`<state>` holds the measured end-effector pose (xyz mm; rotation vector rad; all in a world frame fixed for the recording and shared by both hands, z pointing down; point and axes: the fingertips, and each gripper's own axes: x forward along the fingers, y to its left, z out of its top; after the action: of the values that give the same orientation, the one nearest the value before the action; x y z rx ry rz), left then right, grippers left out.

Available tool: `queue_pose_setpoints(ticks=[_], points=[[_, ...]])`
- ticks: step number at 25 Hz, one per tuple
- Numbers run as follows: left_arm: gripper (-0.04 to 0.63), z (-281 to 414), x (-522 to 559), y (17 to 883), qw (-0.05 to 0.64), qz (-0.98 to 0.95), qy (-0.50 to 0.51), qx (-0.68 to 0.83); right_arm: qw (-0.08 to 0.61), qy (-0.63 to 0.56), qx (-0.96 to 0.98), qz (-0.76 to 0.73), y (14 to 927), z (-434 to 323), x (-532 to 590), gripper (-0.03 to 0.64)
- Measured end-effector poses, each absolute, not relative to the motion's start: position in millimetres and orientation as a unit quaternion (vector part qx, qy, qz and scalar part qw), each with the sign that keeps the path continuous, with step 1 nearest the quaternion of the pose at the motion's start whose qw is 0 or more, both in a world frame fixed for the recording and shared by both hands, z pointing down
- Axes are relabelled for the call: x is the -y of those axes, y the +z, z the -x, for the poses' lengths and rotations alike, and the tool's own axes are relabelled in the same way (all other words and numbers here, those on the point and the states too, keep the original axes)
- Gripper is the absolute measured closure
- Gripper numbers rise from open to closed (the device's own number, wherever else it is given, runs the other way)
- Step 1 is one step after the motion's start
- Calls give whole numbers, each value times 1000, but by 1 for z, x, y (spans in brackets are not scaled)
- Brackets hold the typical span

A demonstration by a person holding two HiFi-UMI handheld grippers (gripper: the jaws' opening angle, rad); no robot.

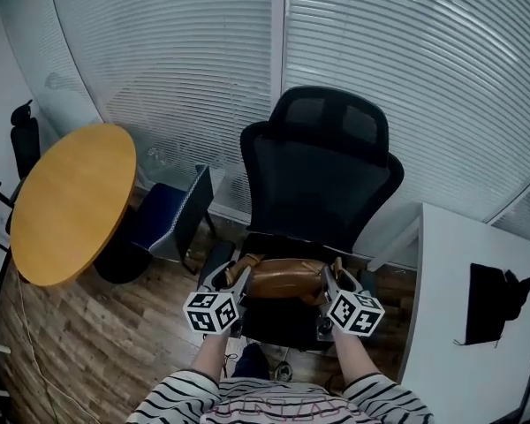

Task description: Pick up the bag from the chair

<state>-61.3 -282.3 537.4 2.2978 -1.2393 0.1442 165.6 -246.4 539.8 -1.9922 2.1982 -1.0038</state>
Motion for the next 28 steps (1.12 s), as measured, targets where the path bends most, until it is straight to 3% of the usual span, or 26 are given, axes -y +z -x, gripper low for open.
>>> queue_pose_setpoints(ticks=[17, 28], points=[[402, 85, 215, 454, 199, -850, 29, 488, 35, -268, -745, 610, 458, -143, 194, 480], [410, 82, 167, 446, 193, -848, 36, 491, 34, -262, -752, 604, 449, -145, 151, 482]])
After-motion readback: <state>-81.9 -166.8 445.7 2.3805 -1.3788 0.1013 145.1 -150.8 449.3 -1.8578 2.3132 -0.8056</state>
